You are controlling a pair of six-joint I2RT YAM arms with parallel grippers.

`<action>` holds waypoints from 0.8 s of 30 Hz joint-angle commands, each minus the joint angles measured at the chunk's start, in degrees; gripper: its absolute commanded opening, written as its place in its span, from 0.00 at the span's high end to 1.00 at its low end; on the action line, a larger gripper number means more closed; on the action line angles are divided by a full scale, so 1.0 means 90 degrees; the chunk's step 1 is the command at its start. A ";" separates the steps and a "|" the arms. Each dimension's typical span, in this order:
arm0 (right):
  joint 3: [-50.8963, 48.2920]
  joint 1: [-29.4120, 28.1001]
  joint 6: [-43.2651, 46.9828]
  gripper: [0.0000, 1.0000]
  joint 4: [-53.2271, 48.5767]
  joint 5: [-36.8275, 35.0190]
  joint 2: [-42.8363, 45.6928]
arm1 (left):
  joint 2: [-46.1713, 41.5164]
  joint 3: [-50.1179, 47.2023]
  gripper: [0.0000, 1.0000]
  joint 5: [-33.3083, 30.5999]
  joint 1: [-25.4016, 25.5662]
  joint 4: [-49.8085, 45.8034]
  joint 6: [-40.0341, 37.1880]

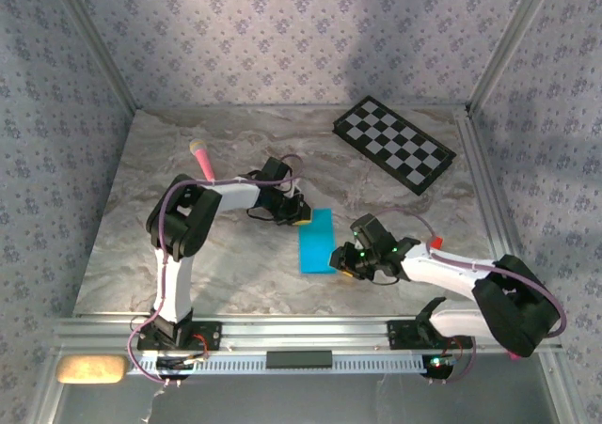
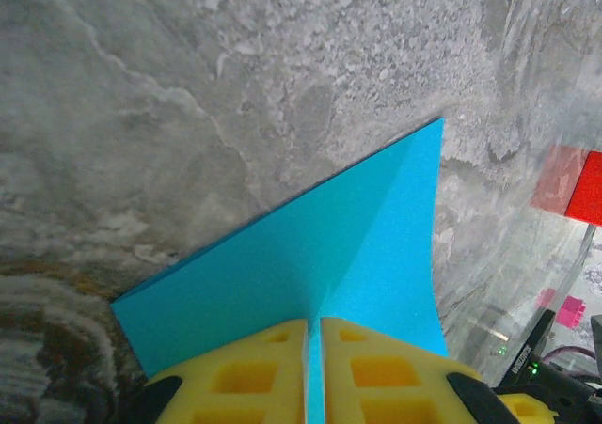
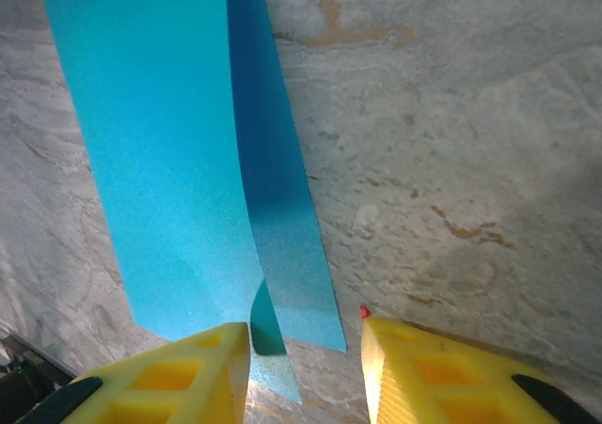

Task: Fold a paper plane with a square sheet of paper (pick it up from the middle)
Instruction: Fold the triangle a second time at the center of the table.

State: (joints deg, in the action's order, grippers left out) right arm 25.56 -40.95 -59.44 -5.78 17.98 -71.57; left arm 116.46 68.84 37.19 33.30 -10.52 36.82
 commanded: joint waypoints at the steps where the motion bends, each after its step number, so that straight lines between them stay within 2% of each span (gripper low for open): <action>1: -0.0035 -0.0059 -0.0173 0.63 0.0493 0.0231 -0.0077 | 0.0086 -0.0158 0.86 -0.0164 -0.0072 -0.0236 -0.0224; 11: 0.0180 0.0459 0.0051 0.63 0.1258 0.0869 -0.0496 | 0.0130 0.0011 0.86 -0.0140 -0.0071 -0.0342 -0.0371; 17: 0.0180 0.0489 0.0090 0.64 0.1291 0.0929 -0.0794 | 0.0175 0.0095 0.86 -0.0128 -0.0071 -0.0383 -0.0396; 24: 0.0208 0.0575 0.0066 0.68 0.1833 0.1104 -0.1047 | 0.0204 0.0144 0.86 -0.0064 -0.0068 -0.0403 -0.0497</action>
State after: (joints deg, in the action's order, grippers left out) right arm 26.50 -36.23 -59.53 8.05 26.13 -79.94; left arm 116.49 68.97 37.71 33.10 -10.92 34.52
